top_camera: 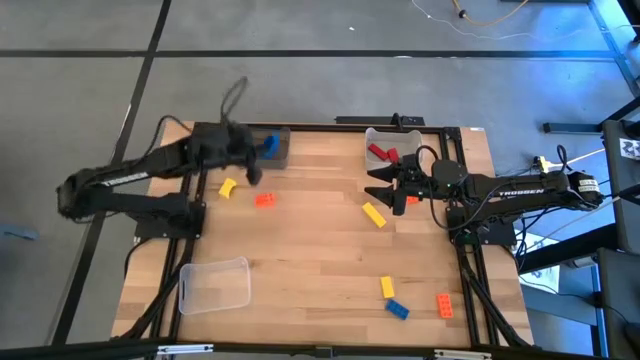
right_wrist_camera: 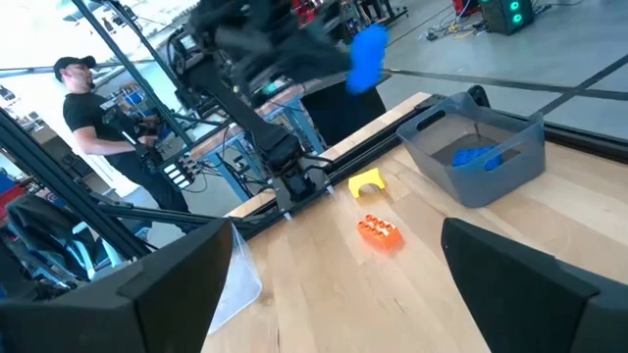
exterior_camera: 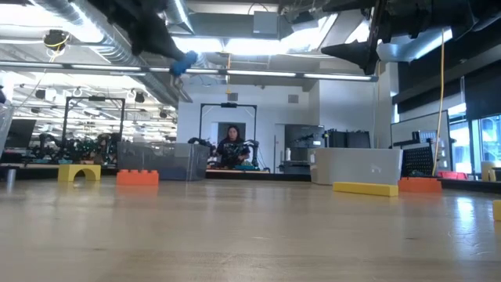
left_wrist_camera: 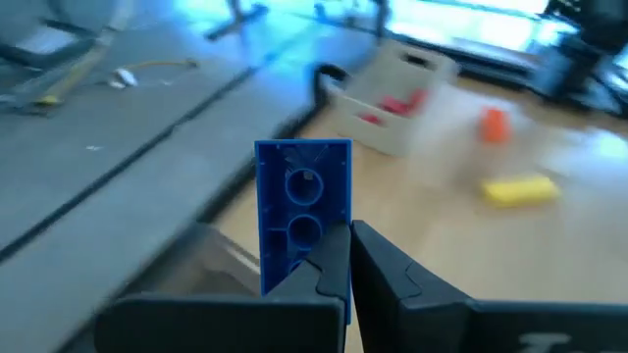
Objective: Sort & place blocks by color
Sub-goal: Put the top blue three stud game piece into the black transparent bin
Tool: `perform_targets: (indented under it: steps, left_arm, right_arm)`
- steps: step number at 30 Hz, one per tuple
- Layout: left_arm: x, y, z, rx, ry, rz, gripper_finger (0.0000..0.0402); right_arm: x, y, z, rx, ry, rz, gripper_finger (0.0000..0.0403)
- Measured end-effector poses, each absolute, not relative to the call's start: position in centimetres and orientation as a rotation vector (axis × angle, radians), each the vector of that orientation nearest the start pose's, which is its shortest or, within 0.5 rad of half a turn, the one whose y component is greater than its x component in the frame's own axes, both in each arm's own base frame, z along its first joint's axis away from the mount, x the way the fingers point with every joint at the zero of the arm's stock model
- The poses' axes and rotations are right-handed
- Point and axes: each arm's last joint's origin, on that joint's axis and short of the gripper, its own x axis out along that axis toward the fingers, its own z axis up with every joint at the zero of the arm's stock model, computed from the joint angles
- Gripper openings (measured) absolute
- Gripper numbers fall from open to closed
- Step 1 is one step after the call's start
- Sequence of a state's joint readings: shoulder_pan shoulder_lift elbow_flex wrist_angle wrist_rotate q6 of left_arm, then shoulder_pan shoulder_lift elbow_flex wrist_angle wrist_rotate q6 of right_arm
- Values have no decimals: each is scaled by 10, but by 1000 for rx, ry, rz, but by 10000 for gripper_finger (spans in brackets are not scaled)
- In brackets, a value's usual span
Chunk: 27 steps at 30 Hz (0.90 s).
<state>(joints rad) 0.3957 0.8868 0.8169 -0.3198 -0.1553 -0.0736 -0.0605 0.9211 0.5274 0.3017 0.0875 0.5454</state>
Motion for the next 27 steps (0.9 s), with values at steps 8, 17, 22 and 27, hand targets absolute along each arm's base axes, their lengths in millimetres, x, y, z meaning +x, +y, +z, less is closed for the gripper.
perform_targets:
  steps: [8,17,22,27]
  left_arm:
    - [167,133,286,-180,566,761,0]
    - [183,173,222,-347,867,826,0]
    - [183,188,201,-416,941,861,0]
    - [181,194,192,-454,963,877,0]
  right_arm:
    - [205,-15,266,543,50,-169,367]
    - [205,-15,266,543,49,-169,367]
    - [205,-15,266,543,50,-169,367]
    - [205,-15,266,543,50,-169,367]
